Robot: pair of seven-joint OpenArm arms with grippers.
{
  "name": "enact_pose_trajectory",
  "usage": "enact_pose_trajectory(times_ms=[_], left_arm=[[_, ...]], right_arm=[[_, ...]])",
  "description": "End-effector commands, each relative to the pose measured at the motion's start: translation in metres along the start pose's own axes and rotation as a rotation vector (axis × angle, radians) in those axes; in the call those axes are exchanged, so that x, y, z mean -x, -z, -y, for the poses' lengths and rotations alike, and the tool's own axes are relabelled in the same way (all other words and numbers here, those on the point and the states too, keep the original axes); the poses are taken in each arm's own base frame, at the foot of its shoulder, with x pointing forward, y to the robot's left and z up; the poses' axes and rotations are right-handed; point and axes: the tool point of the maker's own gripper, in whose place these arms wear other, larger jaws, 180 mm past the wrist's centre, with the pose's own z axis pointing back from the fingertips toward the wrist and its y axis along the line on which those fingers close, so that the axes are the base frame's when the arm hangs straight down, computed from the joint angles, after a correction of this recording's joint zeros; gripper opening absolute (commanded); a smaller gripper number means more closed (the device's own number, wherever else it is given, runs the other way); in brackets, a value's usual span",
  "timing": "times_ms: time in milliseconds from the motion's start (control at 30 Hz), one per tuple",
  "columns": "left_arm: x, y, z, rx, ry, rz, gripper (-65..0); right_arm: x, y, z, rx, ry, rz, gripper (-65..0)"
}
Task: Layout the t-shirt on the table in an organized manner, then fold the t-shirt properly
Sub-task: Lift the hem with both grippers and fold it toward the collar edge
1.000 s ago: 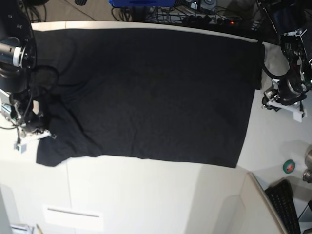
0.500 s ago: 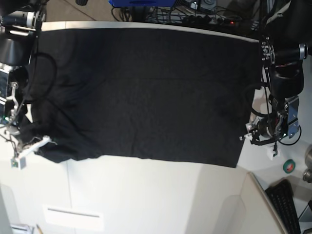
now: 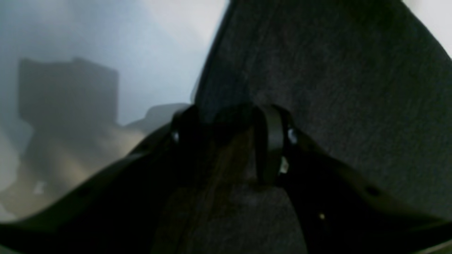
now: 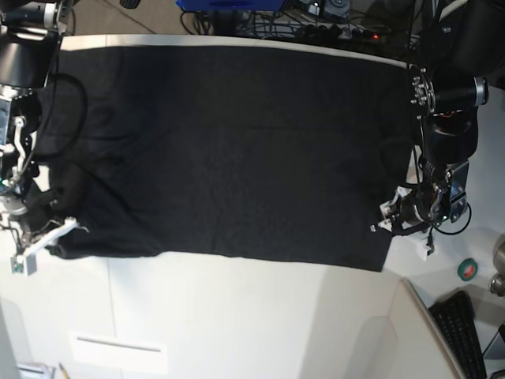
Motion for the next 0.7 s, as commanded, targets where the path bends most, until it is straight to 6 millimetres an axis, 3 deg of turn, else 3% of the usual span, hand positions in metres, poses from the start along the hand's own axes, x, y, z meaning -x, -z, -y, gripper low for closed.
enact_pose_trajectory(times_ms=[0, 67, 167, 300, 433, 467, 567, 667], left_arm=[[0.003, -0.001, -0.009, -0.031, 0.001, -0.031, -40.2], [0.004, -0.001, -0.009, -0.031, 0.0, -0.032, -44.3], [0.004, -0.001, -0.009, -0.031, -0.002, -0.033, -65.0], [0.003, -0.002, -0.011, -0.033, -0.003, -0.033, -65.0], [-0.015, -0.008, -0.006, -0.024, 0.016, 0.016, -65.0], [-0.012, -0.01, -0.006, -0.025, 0.027, 0.008, -65.0], [-0.018, -0.027, 0.0, -0.019, 0.084, 0.009, -65.0], [-0.009, -0.046, 0.001, -0.019, 0.124, -0.008, -65.0]], right_arm=[[-0.023, -0.003, 0.005, 0.005, -0.013, 0.065, -65.0], [-0.023, -0.002, 0.005, 0.005, -0.013, 0.063, -65.0], [-0.023, -0.002, 0.005, 0.005, -0.013, 0.063, -65.0], [-0.023, -0.002, 0.005, 0.005, -0.013, 0.063, -65.0], [-0.021, -0.002, 0.006, 0.007, -0.011, 0.058, -65.0], [-0.02, -0.002, 0.006, 0.007, -0.011, 0.056, -65.0], [-0.02, -0.002, 0.006, 0.007, -0.011, 0.056, -65.0], [-0.02, -0.002, 0.006, 0.007, -0.011, 0.056, -65.0]])
